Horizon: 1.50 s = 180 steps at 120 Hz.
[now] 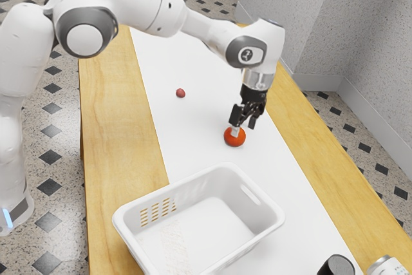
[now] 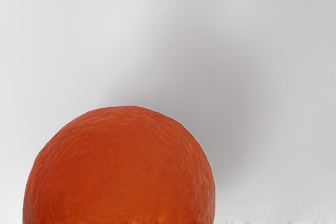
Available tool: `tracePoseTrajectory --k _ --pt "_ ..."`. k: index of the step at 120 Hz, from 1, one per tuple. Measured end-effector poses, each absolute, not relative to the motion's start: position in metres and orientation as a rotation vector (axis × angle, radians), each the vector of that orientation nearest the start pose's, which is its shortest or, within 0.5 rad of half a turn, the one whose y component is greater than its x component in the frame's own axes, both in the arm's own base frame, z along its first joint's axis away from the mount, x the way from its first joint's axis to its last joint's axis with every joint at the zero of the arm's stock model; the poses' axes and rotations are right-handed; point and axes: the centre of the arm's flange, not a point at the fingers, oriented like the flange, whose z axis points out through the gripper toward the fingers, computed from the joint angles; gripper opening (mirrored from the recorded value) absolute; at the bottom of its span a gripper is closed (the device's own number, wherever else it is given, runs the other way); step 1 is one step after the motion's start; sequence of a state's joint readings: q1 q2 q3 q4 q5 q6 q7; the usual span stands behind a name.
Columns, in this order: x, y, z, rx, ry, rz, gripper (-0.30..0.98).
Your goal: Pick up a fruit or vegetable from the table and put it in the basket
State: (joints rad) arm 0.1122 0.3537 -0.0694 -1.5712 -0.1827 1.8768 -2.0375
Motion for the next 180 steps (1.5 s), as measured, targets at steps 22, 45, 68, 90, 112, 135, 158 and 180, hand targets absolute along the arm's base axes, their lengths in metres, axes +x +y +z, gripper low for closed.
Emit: tracePoseTrajectory --k 22,45,68,90,112,135,158,180 --pt "0.658 0.021 0.435 1.462 2.679 -0.303 0.69" --pt "0.655 0.019 0.425 1.451 2.676 -0.343 0.69" --pt "0.647 0.015 0.422 1.442 2.668 -0.36 0.69" --pt "0.639 0.014 0.422 1.425 2.658 -0.362 0.69" --pt "0.633 0.014 0.416 1.404 2.656 -0.372 0.69" --pt "0.63 0.02 0.415 1.374 2.658 -0.373 0.69" --pt "0.632 0.018 0.406 1.358 2.656 -0.393 0.58" --pt "0.632 0.02 0.409 1.345 2.651 -0.389 0.37"
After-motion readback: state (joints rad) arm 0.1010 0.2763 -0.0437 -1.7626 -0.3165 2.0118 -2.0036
